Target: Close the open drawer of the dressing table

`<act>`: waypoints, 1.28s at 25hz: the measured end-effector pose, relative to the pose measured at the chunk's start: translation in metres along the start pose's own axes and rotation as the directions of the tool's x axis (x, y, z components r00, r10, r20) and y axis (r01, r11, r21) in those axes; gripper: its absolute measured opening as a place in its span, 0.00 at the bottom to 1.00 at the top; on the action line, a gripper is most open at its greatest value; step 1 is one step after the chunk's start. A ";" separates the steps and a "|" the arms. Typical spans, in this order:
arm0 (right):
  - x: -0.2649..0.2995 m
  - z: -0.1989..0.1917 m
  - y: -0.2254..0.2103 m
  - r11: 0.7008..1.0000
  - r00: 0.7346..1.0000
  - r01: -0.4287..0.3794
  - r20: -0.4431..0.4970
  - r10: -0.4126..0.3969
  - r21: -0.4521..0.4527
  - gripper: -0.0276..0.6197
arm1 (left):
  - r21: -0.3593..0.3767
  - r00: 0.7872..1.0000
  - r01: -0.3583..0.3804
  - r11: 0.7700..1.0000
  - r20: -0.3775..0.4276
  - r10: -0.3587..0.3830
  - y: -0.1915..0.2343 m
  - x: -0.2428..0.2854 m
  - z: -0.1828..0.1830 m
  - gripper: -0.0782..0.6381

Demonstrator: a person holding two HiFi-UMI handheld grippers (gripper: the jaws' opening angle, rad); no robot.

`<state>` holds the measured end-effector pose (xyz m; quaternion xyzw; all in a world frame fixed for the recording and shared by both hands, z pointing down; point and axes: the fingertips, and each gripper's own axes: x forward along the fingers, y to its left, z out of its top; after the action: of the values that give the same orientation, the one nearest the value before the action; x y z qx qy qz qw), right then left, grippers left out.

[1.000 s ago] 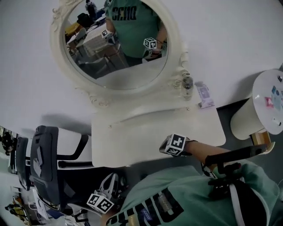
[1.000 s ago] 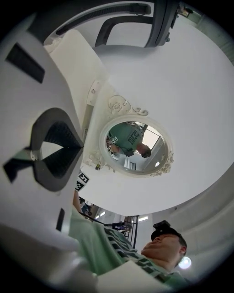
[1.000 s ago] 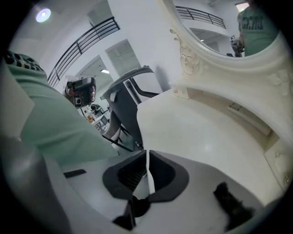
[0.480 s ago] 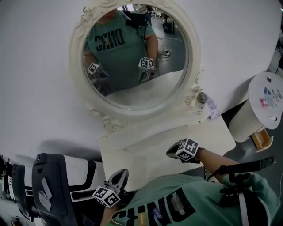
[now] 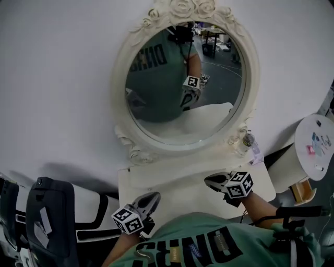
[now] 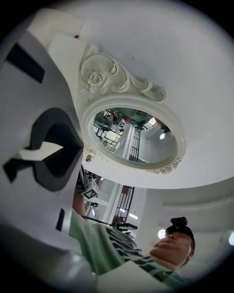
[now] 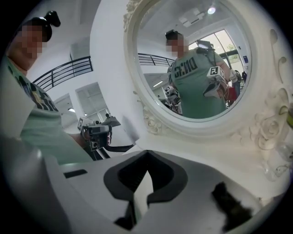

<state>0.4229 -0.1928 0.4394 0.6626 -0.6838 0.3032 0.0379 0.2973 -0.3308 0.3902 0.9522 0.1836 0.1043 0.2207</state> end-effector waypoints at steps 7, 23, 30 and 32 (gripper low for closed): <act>-0.047 0.003 -0.060 0.998 1.000 -0.023 0.007 0.023 0.052 0.06 | -0.022 0.995 -0.076 0.997 0.069 0.078 -0.023 0.059 0.003 0.12; -0.053 -0.009 -0.057 1.000 1.000 -0.013 0.003 0.013 0.009 0.06 | 0.013 0.993 -0.101 0.995 0.064 0.100 -0.037 0.053 0.007 0.12; -0.052 -0.011 -0.041 0.999 1.000 -0.025 -0.018 0.025 -0.036 0.06 | 0.002 0.990 -0.119 0.993 0.075 0.119 -0.039 0.037 -0.001 0.12; -0.052 -0.012 -0.036 0.999 0.999 -0.027 -0.020 0.026 -0.041 0.06 | -0.001 0.990 -0.122 0.992 0.074 0.122 -0.040 0.032 -0.003 0.12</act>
<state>0.4584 -0.1387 0.4385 0.6495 -0.6983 0.2959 0.0544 0.3137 -0.2836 0.3779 0.9653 0.1167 0.0819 0.2188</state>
